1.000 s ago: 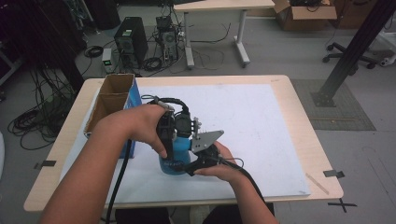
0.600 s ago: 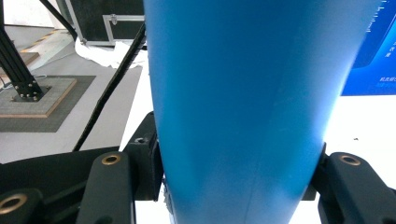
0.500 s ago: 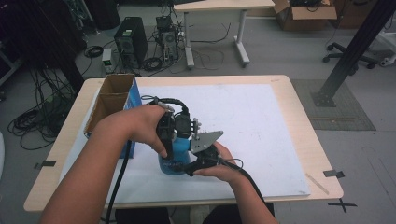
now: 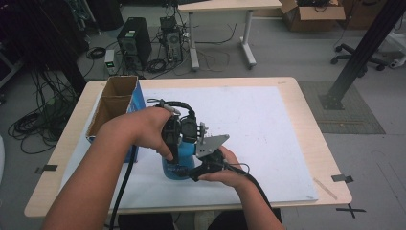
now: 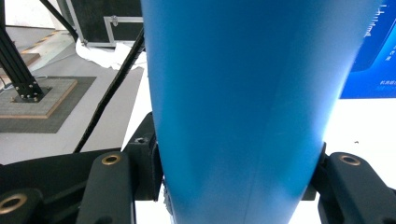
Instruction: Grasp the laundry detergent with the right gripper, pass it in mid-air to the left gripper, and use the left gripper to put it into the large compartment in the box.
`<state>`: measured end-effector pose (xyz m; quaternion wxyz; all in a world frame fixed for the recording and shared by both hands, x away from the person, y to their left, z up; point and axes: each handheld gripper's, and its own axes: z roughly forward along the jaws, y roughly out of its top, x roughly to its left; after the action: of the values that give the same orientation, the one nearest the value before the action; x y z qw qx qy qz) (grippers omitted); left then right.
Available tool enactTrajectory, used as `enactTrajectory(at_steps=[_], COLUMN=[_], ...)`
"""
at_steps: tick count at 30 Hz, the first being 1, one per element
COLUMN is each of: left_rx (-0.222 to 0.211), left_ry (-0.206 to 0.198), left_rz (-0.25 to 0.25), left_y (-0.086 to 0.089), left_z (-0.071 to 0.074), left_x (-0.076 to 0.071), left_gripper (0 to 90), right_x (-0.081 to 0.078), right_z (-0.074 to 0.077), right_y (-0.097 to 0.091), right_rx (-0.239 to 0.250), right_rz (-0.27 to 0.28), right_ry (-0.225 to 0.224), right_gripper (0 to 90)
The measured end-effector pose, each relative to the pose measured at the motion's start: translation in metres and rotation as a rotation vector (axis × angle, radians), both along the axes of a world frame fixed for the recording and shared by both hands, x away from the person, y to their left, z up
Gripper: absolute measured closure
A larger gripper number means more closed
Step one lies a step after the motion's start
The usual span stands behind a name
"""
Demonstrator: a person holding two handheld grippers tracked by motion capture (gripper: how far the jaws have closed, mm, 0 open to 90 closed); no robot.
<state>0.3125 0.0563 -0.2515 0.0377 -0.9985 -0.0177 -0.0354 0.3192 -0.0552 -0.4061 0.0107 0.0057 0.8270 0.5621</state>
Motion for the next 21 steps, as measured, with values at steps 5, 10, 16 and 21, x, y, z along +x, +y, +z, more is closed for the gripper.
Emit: enactTrajectory(at_steps=[5,10,16,21], left_rx=[0.012,0.036,0.017,0.015], left_ry=[0.008,0.016,0.016,0.016], left_rz=[0.016,0.034,0.028,0.02], left_y=[-0.0002,-0.0011,-0.0006,0.0008], left_z=[0.0022,0.0032,0.0056,0.0074], left_x=[0.0009,0.0008,0.0002,0.001], left_gripper=[38.3,38.5,38.6,38.7], right_x=[-0.0005,-0.0006,-0.0004,-0.0001], right_z=[0.0013,0.0024,0.003,0.0026], right_y=[-0.0007,-0.0003,-0.0008,-0.0005], right_rx=[0.009,0.013,0.024,0.043], right_rz=[-0.001,0.009,0.015,0.014], right_ry=[0.004,0.003,0.004,0.014], right_gripper=[42.7,42.6,42.3,41.0])
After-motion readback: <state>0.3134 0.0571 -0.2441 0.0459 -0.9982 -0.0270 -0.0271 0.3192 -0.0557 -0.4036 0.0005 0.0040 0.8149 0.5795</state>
